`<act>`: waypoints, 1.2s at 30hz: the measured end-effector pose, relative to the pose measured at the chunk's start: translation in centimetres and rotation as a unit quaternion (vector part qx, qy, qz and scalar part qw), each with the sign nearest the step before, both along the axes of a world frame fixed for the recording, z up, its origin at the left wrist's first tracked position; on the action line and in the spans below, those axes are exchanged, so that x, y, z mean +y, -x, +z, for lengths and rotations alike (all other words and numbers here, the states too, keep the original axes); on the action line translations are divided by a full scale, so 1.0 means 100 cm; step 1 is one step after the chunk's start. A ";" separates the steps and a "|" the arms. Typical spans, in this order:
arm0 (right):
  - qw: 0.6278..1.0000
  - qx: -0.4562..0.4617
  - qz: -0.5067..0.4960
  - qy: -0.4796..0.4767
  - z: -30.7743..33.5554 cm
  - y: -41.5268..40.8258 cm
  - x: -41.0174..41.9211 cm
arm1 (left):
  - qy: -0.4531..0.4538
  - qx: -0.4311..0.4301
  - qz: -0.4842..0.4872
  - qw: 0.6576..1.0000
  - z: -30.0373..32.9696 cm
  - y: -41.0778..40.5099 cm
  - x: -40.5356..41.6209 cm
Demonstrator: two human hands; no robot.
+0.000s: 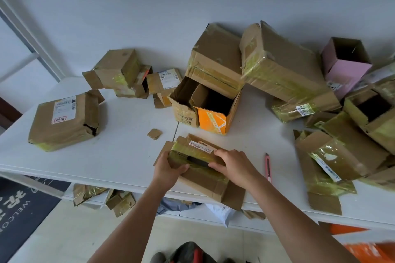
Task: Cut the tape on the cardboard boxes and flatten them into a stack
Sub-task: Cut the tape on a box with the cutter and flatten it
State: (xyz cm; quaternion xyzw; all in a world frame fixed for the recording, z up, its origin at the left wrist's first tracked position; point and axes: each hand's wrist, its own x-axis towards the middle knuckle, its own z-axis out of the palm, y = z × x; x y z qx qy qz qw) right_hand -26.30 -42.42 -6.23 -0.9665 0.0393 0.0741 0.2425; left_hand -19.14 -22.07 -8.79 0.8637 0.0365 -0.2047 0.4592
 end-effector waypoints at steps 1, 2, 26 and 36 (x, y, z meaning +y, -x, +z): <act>1.000 0.002 -0.002 -0.004 0.001 0.000 0.000 | -0.001 -0.005 0.004 1.000 0.002 0.001 -0.001; 1.000 0.001 -0.008 -0.006 0.001 0.000 0.001 | -0.009 -0.017 0.016 1.000 0.004 0.003 -0.004; 0.941 -0.221 -0.180 -0.182 0.021 0.015 0.026 | 0.182 -0.119 -0.013 0.976 0.047 0.041 -0.024; 0.923 -0.197 -0.156 -0.293 0.040 0.033 -0.001 | 0.182 -0.124 -0.075 0.973 0.055 0.037 -0.026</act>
